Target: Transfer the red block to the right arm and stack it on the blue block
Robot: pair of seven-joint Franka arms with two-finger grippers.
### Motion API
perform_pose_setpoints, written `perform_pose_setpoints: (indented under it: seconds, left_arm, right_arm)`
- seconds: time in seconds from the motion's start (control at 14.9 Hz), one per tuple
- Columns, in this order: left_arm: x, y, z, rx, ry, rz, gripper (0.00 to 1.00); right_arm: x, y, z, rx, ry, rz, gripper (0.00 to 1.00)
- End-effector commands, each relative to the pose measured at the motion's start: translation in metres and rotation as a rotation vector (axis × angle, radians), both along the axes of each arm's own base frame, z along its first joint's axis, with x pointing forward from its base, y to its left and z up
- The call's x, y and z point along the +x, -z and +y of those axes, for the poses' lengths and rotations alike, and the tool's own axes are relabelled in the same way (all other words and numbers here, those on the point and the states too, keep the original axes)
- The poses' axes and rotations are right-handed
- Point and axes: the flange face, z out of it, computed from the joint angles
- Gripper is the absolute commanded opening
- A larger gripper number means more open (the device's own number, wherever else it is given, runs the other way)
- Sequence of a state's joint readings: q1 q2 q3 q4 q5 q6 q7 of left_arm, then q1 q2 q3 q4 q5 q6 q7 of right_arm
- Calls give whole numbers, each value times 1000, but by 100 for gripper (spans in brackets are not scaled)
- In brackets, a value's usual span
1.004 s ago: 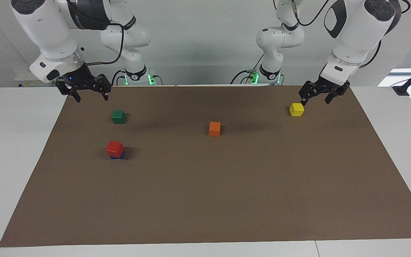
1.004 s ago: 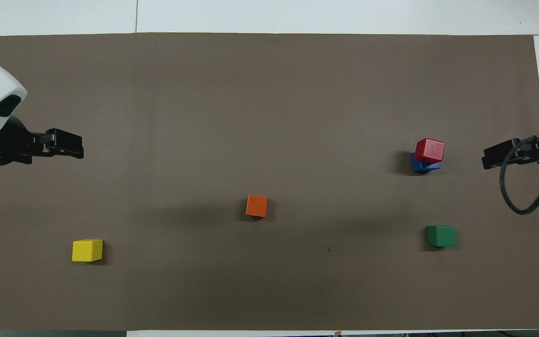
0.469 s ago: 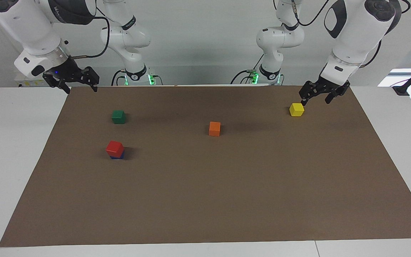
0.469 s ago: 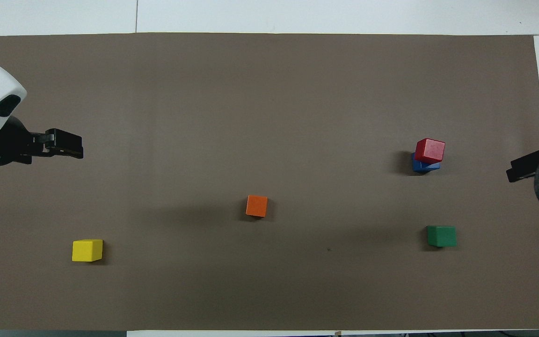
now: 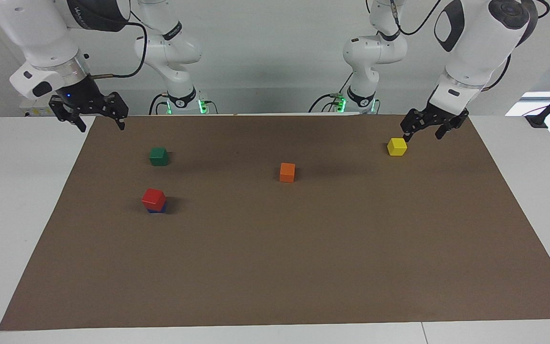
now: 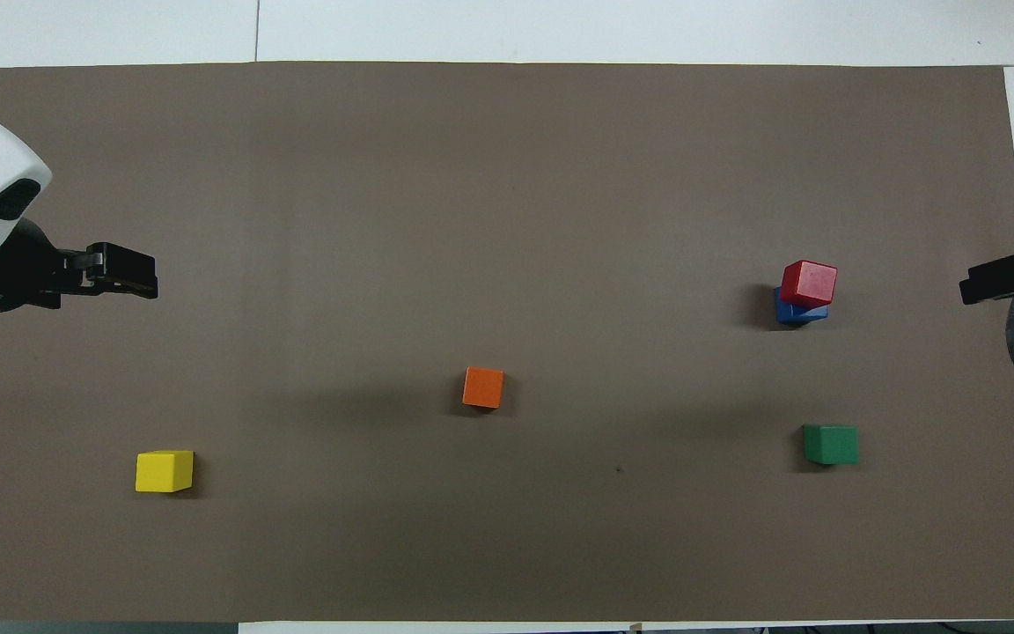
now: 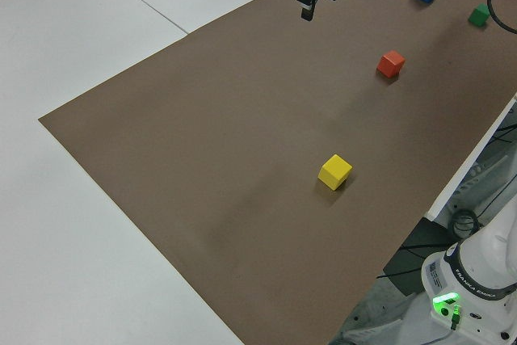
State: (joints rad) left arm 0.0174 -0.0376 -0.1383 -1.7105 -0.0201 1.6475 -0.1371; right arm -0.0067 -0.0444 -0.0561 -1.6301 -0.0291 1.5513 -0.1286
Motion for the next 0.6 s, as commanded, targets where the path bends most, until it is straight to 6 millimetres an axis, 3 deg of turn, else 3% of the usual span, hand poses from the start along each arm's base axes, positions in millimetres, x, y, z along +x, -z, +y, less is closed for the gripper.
perform_pose_setpoints:
  seconds: [0.0,0.54]
  left_arm:
    - [1,-1,0,13,12,19,100]
    - [-4,-8,5,14,2,8,100]
  right_arm:
    - [-3,-1,-1,-16,10,-8,100]
    - [-5,0,-7,-13,22,-2,100]
